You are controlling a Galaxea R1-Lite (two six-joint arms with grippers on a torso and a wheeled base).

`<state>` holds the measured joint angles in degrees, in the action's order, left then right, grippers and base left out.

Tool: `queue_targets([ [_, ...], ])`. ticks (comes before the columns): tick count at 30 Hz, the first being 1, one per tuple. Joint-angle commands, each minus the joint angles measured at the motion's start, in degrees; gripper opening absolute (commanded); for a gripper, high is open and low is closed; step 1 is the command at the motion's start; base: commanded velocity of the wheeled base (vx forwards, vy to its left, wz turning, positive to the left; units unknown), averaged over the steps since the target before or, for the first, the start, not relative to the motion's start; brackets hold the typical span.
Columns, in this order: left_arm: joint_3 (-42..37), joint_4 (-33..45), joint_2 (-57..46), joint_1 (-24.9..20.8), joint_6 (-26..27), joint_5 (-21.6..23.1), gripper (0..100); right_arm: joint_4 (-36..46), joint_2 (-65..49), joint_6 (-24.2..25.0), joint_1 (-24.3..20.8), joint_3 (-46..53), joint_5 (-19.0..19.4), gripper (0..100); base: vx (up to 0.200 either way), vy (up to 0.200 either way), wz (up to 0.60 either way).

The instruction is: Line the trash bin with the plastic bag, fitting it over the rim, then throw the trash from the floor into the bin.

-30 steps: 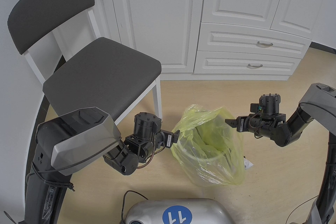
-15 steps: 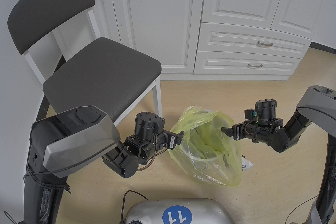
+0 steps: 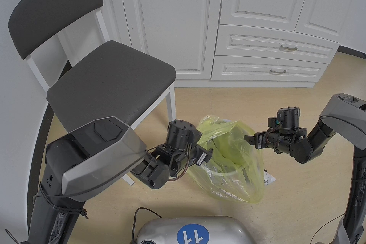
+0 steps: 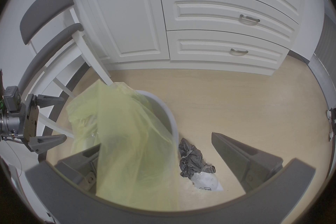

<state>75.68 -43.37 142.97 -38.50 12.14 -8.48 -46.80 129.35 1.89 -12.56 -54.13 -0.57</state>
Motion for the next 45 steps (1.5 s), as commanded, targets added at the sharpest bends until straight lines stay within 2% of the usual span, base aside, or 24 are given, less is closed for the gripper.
queue_targets([
  [1,13.9,10.4,6.9,-0.3,0.3,-3.9,100,0.2,1.3,0.0,0.5,-0.6,-0.4,100,0.0,0.0,0.0],
  [7,20.3,14.5,10.0,1.4,0.0,-4.3,100,0.5,-0.1,-1.5,1.6,0.2,-1.3,100,0.0,0.0,0.0],
  [13,23.7,14.7,10.7,3.2,-0.1,-7.3,100,0.5,0.6,-4.8,2.4,0.3,-2.9,100,0.0,0.0,0.0],
  [20,26.4,13.1,11.2,4.7,-0.5,-7.4,100,0.0,4.2,-4.9,3.4,-3.3,-6.5,100,0.0,0.0,0.0],
  [26,33.7,13.4,14.4,5.7,-3.5,-7.4,100,-0.6,10.0,-3.7,3.9,-9.2,-9.1,100,0.0,0.0,0.0],
  [28,38.9,14.3,16.9,6.4,-4.4,-7.4,100,-1.4,13.4,0.6,3.8,-13.5,-9.8,100,0.0,0.0,0.0],
  [30,38.9,14.3,16.9,6.4,-4.4,-7.4,100,-1.4,13.4,0.6,3.8,-13.5,-9.8,100,0.0,0.0,0.0],
  [31,38.9,14.7,18.7,7.5,-4.3,-7.3,100,-2.1,16.8,5.1,3.6,-18.3,-9.8,100,0.0,0.0,0.0],
  [33,38.9,14.6,19.1,7.7,-4.3,-7.3,100,-2.0,18.1,6.7,3.6,-20.3,-9.8,100,0.0,0.0,0.0],
  [38,38.9,13.8,20.8,9.7,-4.8,-6.8,100,-2.1,23.0,16.1,3.1,-28.1,-9.8,100,0.0,0.0,0.0],
  [45,38.9,11.8,21.0,11.2,-11.2,-6.6,100,-2.1,25.7,22.2,2.8,-33.1,-9.1,100,0.0,0.0,0.0],
])
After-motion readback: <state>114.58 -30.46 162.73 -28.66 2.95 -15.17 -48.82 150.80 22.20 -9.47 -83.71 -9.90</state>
